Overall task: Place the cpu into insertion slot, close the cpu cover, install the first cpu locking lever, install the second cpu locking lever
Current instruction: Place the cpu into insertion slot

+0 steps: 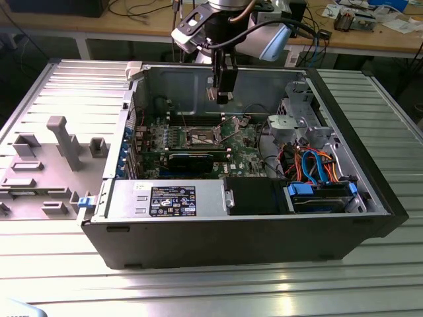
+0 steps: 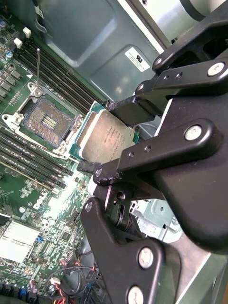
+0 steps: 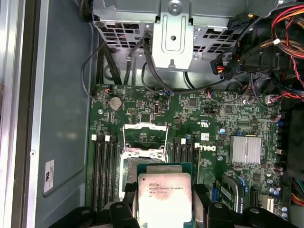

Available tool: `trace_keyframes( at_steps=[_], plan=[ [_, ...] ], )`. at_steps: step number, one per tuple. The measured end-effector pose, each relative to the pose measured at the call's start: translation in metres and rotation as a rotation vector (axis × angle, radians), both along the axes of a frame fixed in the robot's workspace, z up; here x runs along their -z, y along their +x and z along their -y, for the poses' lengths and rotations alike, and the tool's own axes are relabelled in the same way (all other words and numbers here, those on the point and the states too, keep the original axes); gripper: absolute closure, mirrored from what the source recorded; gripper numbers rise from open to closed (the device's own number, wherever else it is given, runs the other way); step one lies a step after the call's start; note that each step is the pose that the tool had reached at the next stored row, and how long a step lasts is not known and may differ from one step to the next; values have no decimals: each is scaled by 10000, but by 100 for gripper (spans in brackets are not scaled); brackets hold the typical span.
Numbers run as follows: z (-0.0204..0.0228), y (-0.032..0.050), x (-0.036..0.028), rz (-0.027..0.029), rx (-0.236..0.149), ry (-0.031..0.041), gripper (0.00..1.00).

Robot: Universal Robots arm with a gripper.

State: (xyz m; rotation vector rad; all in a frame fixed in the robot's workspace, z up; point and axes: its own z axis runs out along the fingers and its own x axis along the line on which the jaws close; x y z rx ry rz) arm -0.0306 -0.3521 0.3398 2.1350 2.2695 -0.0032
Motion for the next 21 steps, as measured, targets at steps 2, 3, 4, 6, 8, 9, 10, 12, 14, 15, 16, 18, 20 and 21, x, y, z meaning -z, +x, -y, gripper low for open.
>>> trace_keyframes(
  at_steps=[2, 3, 4, 6, 8, 9, 10, 12, 14, 15, 16, 18, 20, 21],
  plan=[
    [0, 0, 1, 0, 28, 0, 45],
    [0, 0, 1, 0, 49, -1, 45],
    [0, 0, 1, 0, 63, -2, 45],
    [0, 0, 1, 0, 79, -2, 45],
    [0, 0, 1, 0, 98, -4, 45],
    [0, 0, 1, 0, 112, -4, 45],
    [0, 0, 1, 0, 125, -5, 45],
    [0, 0, 2, 0, 161, -6, 45],
    [0, 0, 2, 0, 192, -6, 45],
    [0, 0, 2, 0, 227, -6, 45],
    [0, 0, 2, 0, 269, -6, 45],
    [0, 0, 3, 0, 301, -6, 45],
    [0, 0, 3, -1, 325, -6, 45],
    [0, 0, 3, 0, 326, -6, 45]
  ],
)
